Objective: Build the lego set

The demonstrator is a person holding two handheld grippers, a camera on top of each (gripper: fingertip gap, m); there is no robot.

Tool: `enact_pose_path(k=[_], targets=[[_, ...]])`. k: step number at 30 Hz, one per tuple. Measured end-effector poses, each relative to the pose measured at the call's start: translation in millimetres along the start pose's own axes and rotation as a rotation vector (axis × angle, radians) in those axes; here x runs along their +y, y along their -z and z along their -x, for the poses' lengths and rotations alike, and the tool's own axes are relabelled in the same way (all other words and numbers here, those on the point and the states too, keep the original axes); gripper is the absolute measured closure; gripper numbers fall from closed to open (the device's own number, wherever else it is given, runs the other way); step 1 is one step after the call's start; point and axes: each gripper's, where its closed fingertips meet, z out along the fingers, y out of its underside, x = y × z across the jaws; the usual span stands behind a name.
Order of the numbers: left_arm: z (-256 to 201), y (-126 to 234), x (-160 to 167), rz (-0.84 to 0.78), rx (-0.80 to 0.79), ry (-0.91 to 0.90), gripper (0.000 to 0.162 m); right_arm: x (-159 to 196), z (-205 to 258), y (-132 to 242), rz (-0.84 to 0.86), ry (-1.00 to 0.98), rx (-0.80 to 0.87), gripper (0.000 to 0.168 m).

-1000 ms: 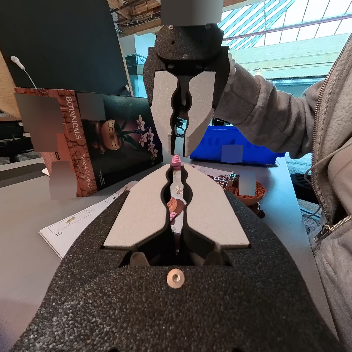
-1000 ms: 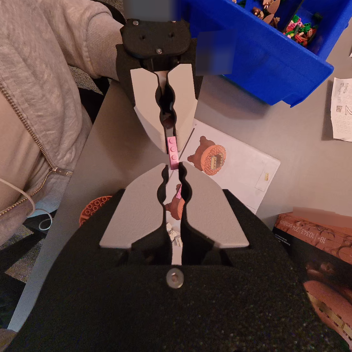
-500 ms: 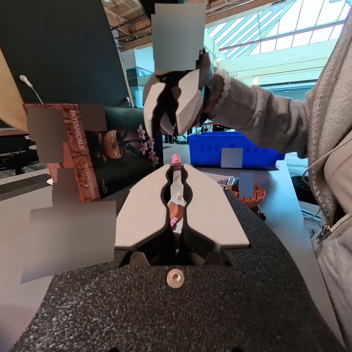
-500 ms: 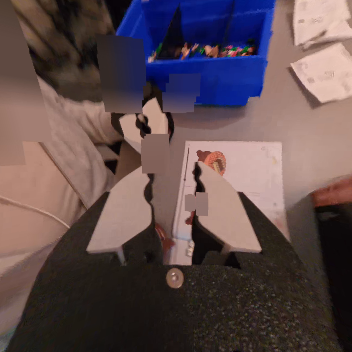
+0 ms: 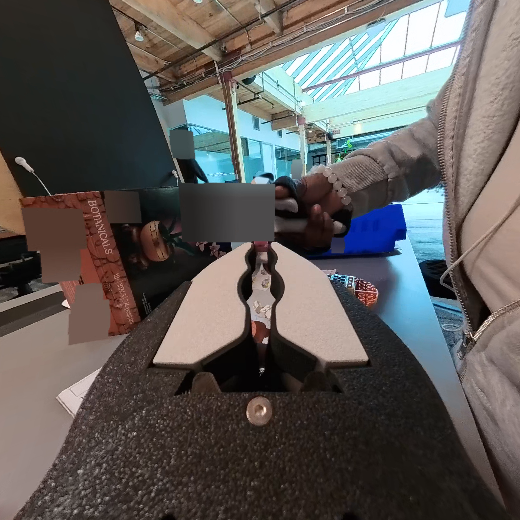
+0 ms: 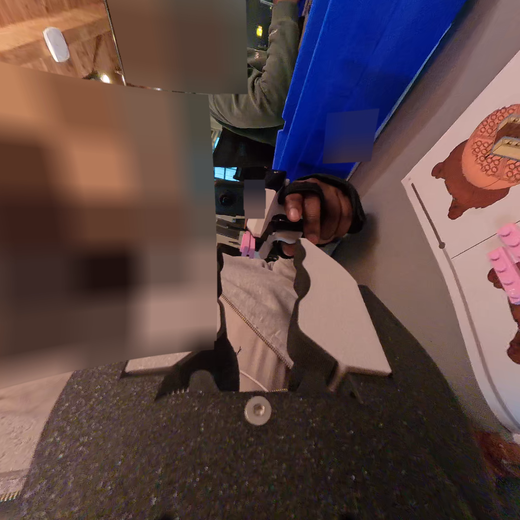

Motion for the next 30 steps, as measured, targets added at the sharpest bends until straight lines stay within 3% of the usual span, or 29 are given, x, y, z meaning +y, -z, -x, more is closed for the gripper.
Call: enact_pose_path(k=[13, 21, 30], targets=[[3.4, 2.8, 6.4, 0.011, -0.002, 0.002, 0.155, 3.8, -2.7, -15.5, -0.055, -0.135, -0.06, 0.133], [3.6, 2.6, 8.1, 0.015, -0.003, 0.005, 0.155, 1.7, -2.6, -13.7, -0.071, -0.083, -0.062, 0.157], [4.7, 1.4, 7.4, 0.011, -0.02, -0.001, 0.155, 2.4, -1.2, -13.5, -0.084, -0.019, -0.04, 0.158]])
